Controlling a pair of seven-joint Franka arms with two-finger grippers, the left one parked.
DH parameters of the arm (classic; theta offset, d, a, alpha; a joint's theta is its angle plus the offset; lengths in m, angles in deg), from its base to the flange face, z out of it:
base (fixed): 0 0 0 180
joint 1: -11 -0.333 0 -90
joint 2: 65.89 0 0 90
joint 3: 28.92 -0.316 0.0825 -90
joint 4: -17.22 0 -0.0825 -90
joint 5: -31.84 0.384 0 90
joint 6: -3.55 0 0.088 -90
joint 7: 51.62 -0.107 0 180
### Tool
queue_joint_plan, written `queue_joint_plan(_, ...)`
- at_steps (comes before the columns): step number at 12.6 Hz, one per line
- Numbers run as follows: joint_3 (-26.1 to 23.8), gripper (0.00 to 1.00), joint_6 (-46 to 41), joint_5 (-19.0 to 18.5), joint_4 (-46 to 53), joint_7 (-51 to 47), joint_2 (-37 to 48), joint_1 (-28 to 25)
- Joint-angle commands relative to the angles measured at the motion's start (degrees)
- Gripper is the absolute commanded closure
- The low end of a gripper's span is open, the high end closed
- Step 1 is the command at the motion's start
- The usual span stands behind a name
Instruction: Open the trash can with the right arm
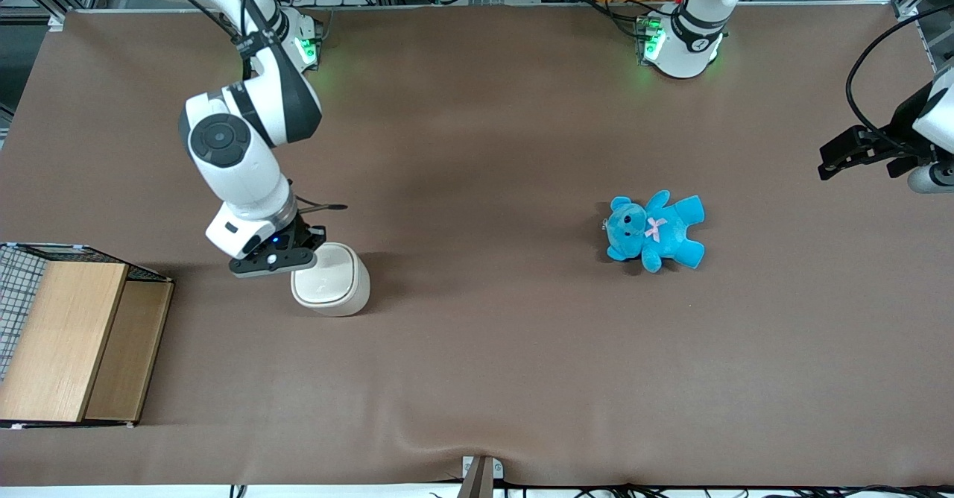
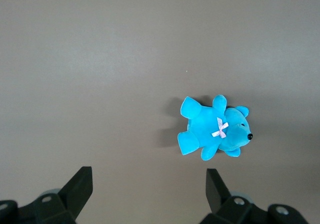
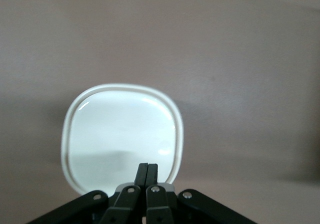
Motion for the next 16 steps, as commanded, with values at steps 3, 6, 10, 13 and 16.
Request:
queue_joint_plan(3,1.35,1.0,3.67,-1.62,0.58,-0.91,-3.3,0.65)
queue_joint_plan(6,2.06,1.0,3.68,-1.09,1.9,0.15,-4.55,0.66)
queue_joint_plan(10,2.15,1.0,3.51,-0.83,3.12,-0.12,-6.92,0.57)
queue_joint_plan(13,2.15,1.0,2.98,0.57,3.83,-0.21,-6.92,0.57)
queue_joint_plan(16,2.15,1.0,2.8,1.28,3.92,-0.29,-7.45,0.39)
